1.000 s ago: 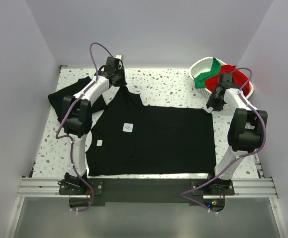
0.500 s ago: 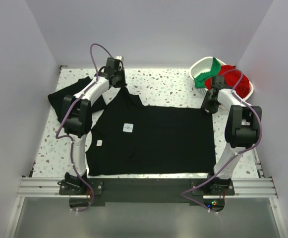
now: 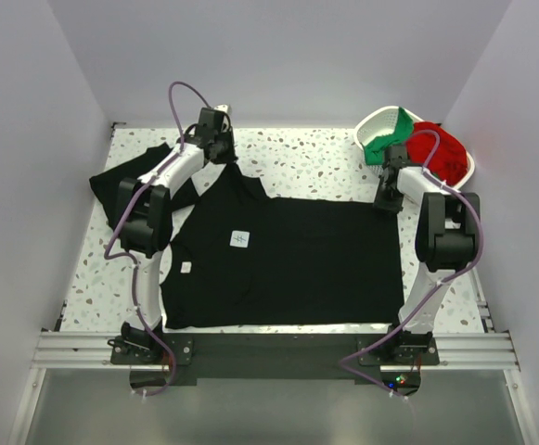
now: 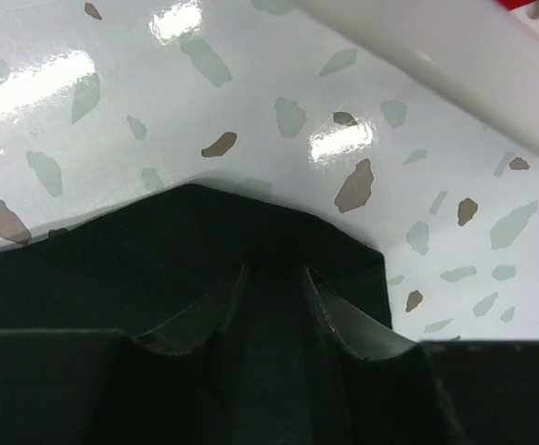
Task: Fold and stack the t-shirts
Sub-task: Fold the tshirt
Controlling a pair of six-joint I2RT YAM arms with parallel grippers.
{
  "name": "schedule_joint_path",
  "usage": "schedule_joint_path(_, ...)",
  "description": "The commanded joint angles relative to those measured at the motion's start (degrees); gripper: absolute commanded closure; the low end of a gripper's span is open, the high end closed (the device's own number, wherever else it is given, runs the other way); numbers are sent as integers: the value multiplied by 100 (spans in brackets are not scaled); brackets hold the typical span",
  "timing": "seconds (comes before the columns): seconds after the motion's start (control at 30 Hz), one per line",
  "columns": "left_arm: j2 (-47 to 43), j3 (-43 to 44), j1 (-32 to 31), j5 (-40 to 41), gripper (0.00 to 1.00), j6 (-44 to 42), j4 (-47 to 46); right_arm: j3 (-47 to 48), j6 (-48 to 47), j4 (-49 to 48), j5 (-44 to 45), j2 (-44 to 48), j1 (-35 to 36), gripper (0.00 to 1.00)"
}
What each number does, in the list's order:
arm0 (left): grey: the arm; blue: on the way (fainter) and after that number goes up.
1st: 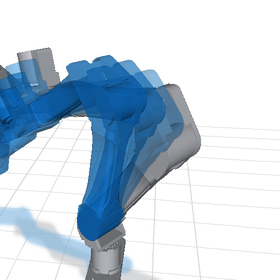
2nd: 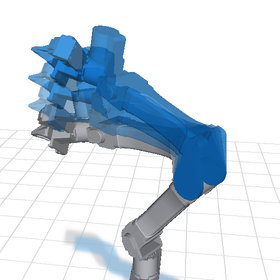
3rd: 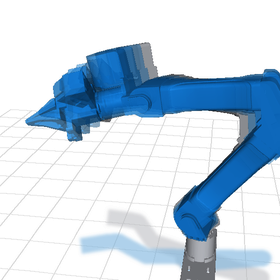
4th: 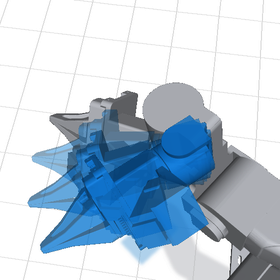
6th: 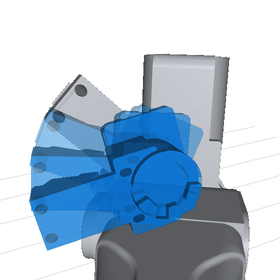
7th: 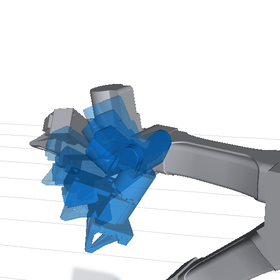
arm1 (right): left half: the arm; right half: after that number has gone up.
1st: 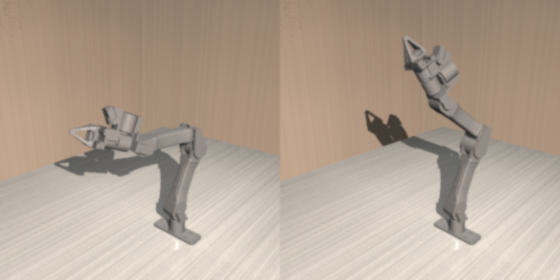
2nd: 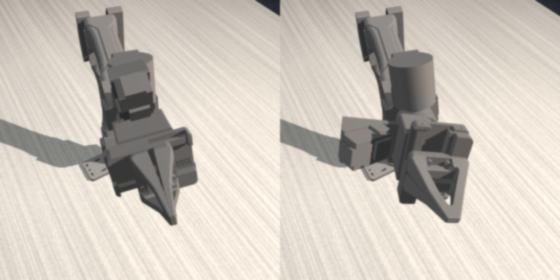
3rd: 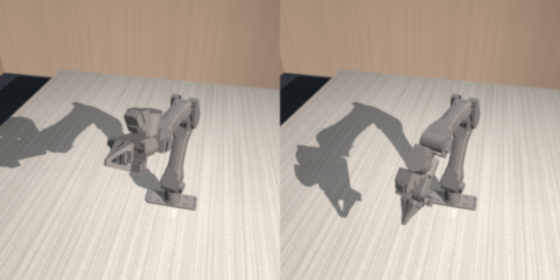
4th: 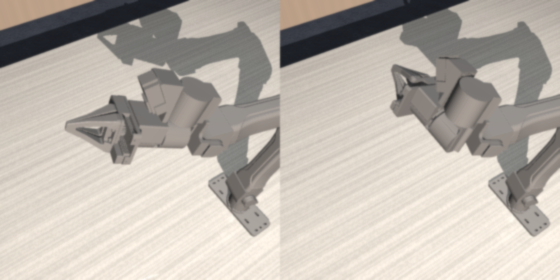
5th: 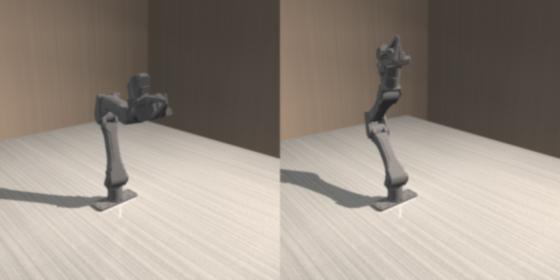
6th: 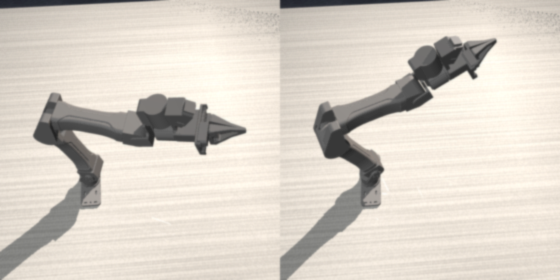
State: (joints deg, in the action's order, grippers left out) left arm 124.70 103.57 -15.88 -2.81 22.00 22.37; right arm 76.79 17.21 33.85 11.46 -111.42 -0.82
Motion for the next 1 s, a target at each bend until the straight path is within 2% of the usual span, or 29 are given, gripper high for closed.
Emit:
schedule_joint_path(0.0, -333, -12, -12, -97, 100, 68, -136, 125, -113, -36, 321, -64, 38, 70)
schedule_joint_path(0.2, -333, -74, -3, -88, 100, 59, -128, 152, -113, 43, 392, -135, 38, 80)
schedule_joint_path(0.5, -394, -30, -12, -79, 100, 15, -110, 406, -130, 307, 453, -65, 38, 100)
schedule_joint_path(0.77, -394, 111, -3, -141, 100, 24, -180, 723, -165, 553, 611, -3, 21, 100)
schedule_joint_path(0.97, -175, 576, -3, -185, 100, 85, -163, 1082, -201, 711, 761, -99, -6, 100)
